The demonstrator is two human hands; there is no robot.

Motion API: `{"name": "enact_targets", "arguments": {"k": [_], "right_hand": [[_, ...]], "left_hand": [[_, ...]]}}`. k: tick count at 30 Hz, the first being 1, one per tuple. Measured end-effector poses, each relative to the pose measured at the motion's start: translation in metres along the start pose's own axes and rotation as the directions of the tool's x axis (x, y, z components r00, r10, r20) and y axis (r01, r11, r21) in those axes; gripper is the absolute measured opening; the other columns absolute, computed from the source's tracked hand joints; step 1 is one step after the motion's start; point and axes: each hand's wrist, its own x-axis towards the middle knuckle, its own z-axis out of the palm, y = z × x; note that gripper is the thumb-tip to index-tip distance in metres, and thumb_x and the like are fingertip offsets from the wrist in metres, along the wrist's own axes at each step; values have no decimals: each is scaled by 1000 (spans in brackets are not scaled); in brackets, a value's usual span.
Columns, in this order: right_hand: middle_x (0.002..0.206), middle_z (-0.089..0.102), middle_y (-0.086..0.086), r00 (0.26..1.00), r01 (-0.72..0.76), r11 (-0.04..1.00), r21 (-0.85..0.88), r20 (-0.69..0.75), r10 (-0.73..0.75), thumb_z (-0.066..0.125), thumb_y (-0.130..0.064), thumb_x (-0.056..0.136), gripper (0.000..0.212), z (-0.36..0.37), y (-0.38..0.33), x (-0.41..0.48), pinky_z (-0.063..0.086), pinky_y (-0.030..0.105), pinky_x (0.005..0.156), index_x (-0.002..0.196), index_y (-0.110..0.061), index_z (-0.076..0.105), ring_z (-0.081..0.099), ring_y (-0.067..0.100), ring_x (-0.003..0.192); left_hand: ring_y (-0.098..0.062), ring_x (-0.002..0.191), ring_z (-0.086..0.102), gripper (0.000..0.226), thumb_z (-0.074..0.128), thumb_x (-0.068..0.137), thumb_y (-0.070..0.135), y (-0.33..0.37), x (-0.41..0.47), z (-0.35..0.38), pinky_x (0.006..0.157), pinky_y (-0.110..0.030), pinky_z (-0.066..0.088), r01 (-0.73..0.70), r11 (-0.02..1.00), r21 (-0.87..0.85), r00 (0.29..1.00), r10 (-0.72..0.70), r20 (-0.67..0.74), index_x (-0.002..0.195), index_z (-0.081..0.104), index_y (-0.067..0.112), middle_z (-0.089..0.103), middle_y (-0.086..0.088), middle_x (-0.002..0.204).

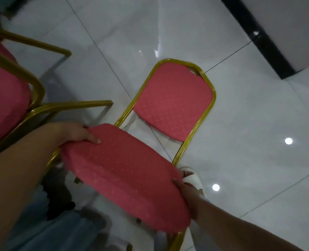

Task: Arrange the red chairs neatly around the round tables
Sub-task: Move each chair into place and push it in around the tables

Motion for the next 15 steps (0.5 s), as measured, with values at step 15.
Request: {"name": "enact_targets", "arguments": {"k": [15], "right_hand": [[97, 67, 6, 756, 602, 781, 164, -431, -492, 81, -34, 81, 50, -44, -164, -134, 51, 27, 54, 121, -15, 59, 67, 20, 78]], "left_hand": [[-18, 65, 73, 83, 87, 65, 47, 104, -126, -117, 47, -24, 54, -436, 872, -223, 884, 369, -286, 138, 47, 50, 58, 7, 106]]}}
